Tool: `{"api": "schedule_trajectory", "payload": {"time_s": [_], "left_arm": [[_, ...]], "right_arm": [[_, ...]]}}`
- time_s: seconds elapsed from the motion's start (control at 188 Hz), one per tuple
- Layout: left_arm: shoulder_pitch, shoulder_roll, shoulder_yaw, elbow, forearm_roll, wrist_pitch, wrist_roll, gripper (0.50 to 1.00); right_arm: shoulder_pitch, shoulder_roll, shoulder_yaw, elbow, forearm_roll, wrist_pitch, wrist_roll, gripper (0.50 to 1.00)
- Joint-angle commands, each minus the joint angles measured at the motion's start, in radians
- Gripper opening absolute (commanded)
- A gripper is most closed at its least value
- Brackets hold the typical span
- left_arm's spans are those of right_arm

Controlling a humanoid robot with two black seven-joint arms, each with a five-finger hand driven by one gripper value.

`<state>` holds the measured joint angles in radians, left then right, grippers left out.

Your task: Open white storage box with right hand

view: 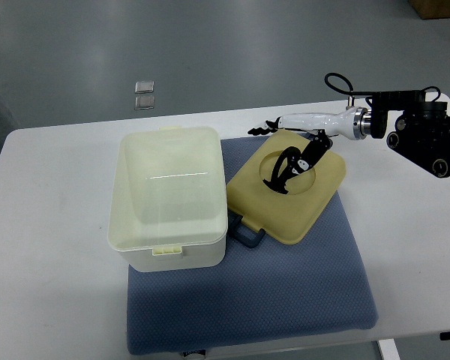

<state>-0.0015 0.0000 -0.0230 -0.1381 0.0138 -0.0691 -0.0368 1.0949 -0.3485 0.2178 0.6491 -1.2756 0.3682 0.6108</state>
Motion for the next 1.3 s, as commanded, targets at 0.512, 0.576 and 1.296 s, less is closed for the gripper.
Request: {"api": "schedule_trajectory", "payload": {"time_s": [0.512, 0.576, 1.296], "left_arm": [[0.0, 0.0, 0.0, 0.0, 0.0, 0.0, 0.0, 1.0], [0.0, 0.0, 0.0, 0.0, 0.0, 0.0, 0.0, 1.0], [0.0, 0.0, 0.0, 0.0, 0.0, 0.0, 0.0, 1.0]], "right_arm": [[-0.078, 0.066, 0.126, -0.08, 0.995, -0.091, 0.0, 0.926], [-0.096, 0.085, 0.127, -0.109, 1.03, -0.089, -0.013, 0.926], [-0.198, 0.151, 0.129, -0.19, 1.204, -0.066, -0.105, 0.926]]}}
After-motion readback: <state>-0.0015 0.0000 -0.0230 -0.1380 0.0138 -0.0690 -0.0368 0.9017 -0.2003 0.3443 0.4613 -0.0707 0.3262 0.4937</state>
